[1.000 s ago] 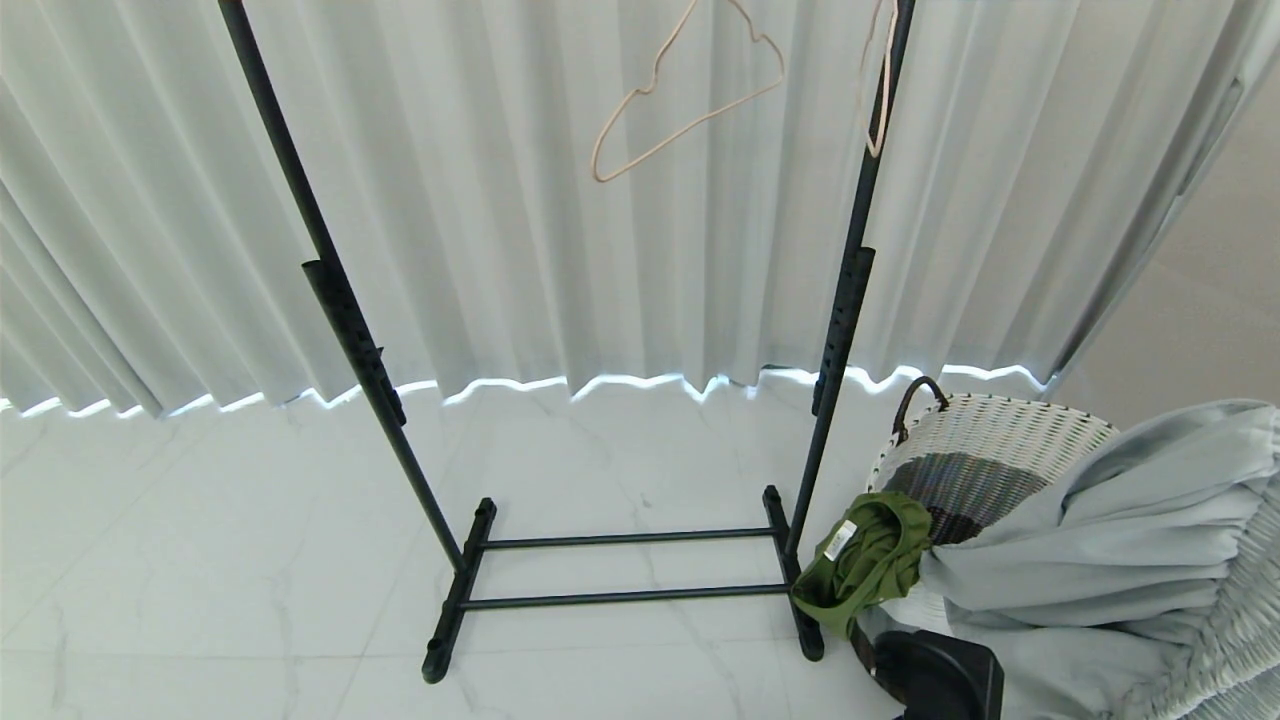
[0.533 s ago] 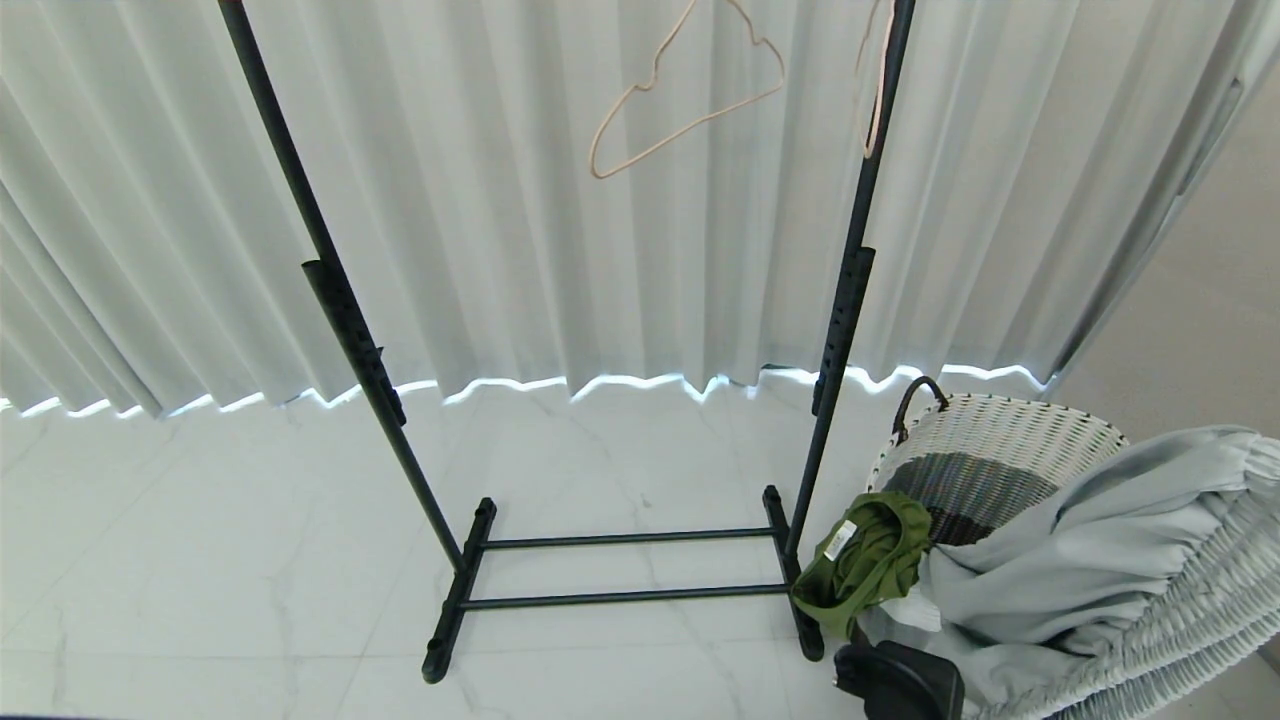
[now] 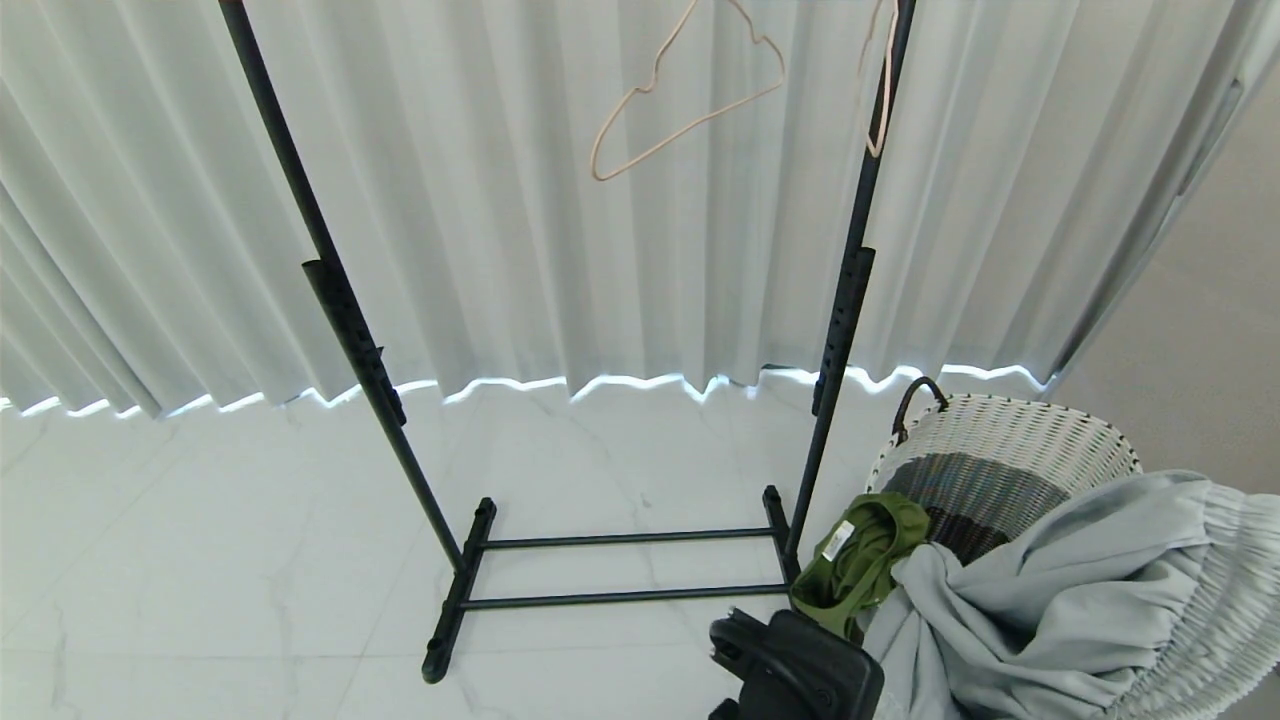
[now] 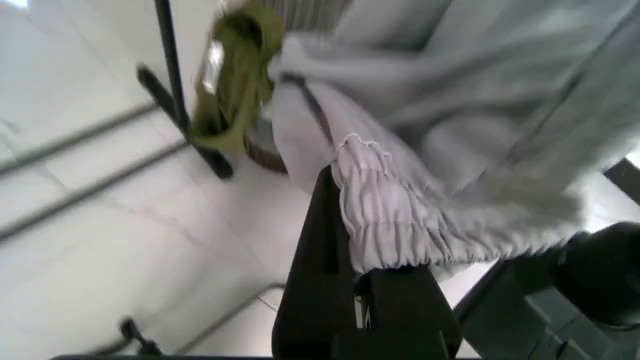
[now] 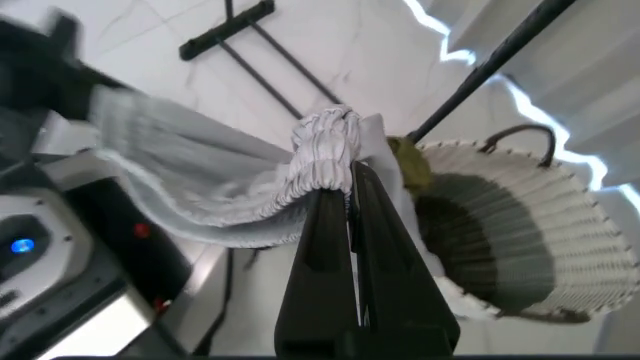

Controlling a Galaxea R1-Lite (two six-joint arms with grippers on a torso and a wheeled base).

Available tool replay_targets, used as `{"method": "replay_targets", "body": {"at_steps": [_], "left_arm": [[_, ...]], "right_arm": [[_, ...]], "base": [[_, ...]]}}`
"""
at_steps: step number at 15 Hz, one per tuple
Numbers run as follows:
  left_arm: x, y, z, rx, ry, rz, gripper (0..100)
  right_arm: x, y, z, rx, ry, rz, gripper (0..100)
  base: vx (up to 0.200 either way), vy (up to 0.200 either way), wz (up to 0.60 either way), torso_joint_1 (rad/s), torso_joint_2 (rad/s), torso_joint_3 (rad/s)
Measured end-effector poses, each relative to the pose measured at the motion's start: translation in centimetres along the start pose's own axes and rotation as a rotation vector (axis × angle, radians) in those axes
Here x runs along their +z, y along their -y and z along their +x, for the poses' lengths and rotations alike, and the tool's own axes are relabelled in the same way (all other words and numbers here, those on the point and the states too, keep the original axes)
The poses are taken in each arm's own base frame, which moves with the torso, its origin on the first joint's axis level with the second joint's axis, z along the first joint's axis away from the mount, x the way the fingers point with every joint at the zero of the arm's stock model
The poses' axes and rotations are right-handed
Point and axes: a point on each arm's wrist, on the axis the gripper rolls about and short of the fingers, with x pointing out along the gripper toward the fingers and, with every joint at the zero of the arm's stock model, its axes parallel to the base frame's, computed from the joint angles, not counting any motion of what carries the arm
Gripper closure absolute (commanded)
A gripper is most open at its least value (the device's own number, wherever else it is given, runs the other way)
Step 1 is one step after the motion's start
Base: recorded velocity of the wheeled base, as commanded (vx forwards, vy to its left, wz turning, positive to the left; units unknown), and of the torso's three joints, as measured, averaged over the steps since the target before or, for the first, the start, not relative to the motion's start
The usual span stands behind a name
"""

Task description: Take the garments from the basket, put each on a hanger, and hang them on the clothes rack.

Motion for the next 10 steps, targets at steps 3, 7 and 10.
{"method": "replay_targets", "body": {"at_steps": [3, 7, 10], "left_arm": [[2.3, -0.6, -2.6, -0.022, 0.076, 0.025, 100], [5.0, -2.2, -5.7, -0.014, 0.151, 0.017, 100], [6.4, -3.4, -8.5, -0.004, 0.158, 0.032, 100]], "right_arm": [[-0.3, 0.2, 0.8, -0.008, 0.02, -0.032, 100], [-0.1, 0.5, 1.7, -0.023, 0.062, -0.052, 100], [0.3, 0.8, 2.8, 0.0, 0.09, -0.071, 100]], "base": [[0.0, 0.0, 0.0, 0.0, 0.0, 0.0], [0.0, 0.0, 0.0, 0.0, 0.0, 0.0], [0.0, 0.0, 0.0, 0.0, 0.0, 0.0]]}}
